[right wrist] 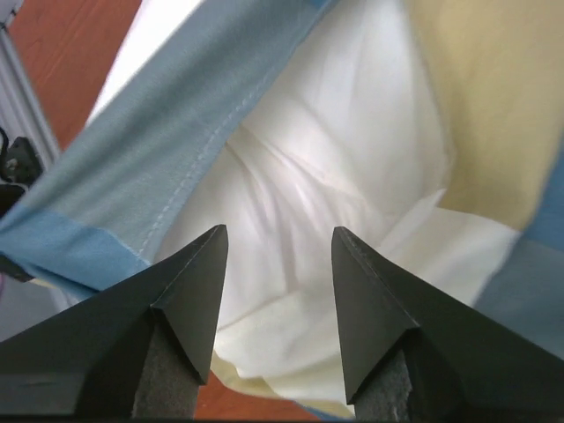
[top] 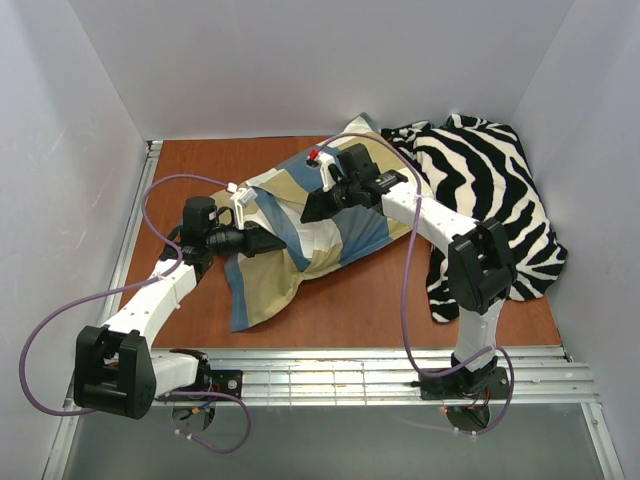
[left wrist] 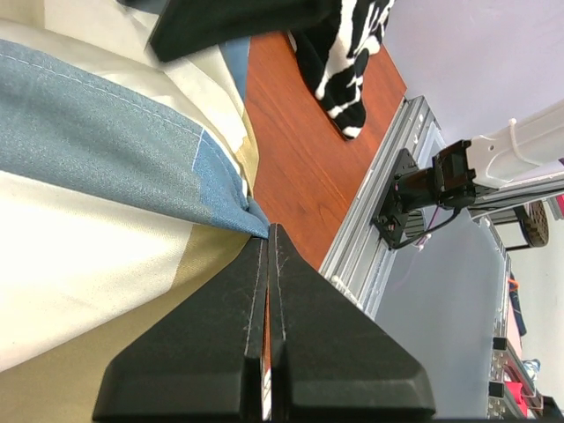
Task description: Put the pillow into the pillowcase
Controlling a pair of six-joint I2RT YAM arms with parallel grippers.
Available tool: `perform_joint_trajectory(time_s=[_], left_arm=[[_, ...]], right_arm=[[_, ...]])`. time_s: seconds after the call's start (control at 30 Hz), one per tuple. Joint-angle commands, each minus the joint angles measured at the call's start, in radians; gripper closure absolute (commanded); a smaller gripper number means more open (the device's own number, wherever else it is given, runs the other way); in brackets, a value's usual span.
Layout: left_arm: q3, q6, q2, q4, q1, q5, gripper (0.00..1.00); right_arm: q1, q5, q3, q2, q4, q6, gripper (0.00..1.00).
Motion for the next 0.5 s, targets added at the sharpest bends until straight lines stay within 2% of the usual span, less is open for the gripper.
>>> perform_joint_trajectory(time_s=[0.0,0.1,0.17,0.23,0.3,0.37,0.47], left_arm=[[-0.01,0.033,-0.023,-0.026,0.002,0.022,1.0],[-0.011,0.033,-0.002,-0.026,0.001,0.019,1.0],[0.001,0.035,0.023,-0.025,-0.007,0.014,1.0],[0.019,0.039,0.061,-0.02,-0.041,-0.027,1.0],[0.015,0.029,0.107,0.01,-0.065,-0.054,1.0],[0.006,0.027,0.156,0.046,-0.079,-0.077,1.0],[0.0,0.009,0.245,0.098,-0.088,-0.044,1.0]], right_arm=[[-0.001,0.123,0.073,-0.106,-0.034,-0.071,0.56],[0.002,0.212,0.091,-0.071,-0.096,-0.151,0.52],[0.003,0.216,0.134,-0.004,-0.152,-0.157,0.5],[0.005,0.131,0.133,0.031,-0.199,-0.154,0.5],[0.018,0.007,0.09,0.029,-0.195,-0.145,0.55],[0.037,-0.053,0.016,0.017,-0.195,-0.155,0.63],[0.086,-0.093,-0.069,0.018,-0.183,-0.157,0.67]])
